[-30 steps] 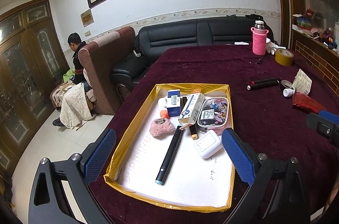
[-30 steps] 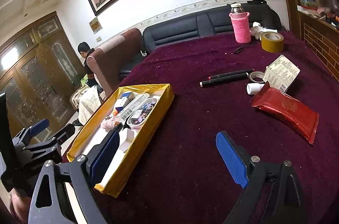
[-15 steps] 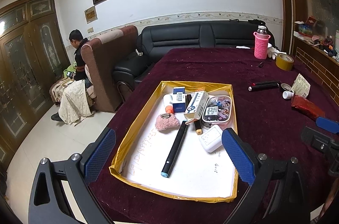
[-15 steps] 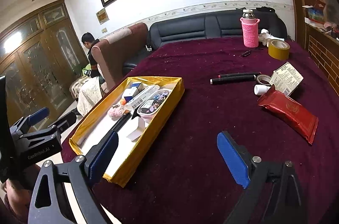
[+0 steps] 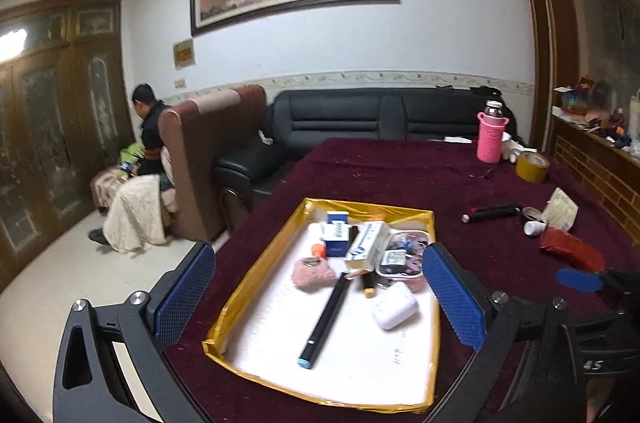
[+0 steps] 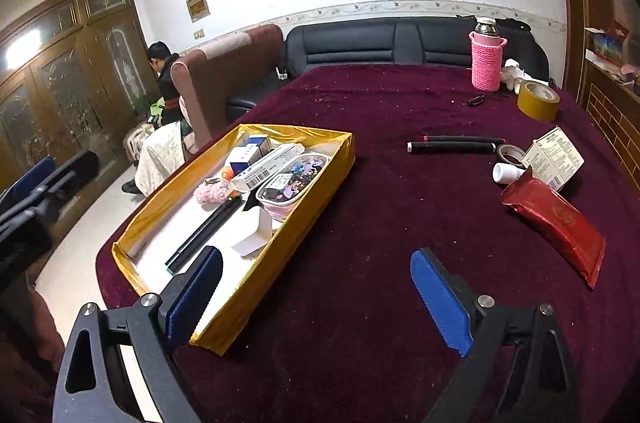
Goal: Organize objects
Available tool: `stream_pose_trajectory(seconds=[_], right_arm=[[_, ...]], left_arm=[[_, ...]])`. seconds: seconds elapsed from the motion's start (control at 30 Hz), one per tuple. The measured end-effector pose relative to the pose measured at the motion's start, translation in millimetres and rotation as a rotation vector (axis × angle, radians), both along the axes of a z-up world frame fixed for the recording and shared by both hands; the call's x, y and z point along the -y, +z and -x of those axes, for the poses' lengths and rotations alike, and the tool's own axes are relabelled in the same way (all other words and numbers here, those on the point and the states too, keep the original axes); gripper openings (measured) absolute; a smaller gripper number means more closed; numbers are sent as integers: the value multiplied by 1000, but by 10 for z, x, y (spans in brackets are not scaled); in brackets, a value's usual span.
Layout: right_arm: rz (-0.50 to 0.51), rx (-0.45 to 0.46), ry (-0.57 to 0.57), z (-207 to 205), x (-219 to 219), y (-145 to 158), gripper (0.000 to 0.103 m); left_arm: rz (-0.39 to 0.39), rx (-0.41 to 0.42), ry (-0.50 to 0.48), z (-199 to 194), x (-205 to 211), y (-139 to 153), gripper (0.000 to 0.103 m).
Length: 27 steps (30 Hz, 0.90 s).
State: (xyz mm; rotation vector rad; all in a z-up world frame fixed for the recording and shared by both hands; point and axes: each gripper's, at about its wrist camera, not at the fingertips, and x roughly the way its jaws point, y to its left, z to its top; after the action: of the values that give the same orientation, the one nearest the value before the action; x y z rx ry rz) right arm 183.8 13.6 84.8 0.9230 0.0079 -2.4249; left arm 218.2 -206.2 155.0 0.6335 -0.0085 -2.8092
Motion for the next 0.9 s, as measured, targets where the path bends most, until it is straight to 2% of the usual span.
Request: stream_pose_trajectory(seconds=[0.17, 0.4, 0.57, 0.8, 0.9], right_arm=[[-12, 14, 14, 90, 96, -47, 98], [-34, 2, 41, 176, 271, -45, 98], [-71, -19, 79, 200, 513, -13, 98], [-122, -43, 135, 155, 854, -44, 98], [-148, -51, 151, 152, 971, -67, 98]], left_arm=[[-83, 66, -72, 189, 70, -82, 103], [-185, 91, -41, 333, 300, -164, 103], [-135, 99, 49, 366, 404, -246, 103], [-143, 80, 82, 344, 606, -257, 103], [-125, 82, 128, 325, 658, -295, 103]])
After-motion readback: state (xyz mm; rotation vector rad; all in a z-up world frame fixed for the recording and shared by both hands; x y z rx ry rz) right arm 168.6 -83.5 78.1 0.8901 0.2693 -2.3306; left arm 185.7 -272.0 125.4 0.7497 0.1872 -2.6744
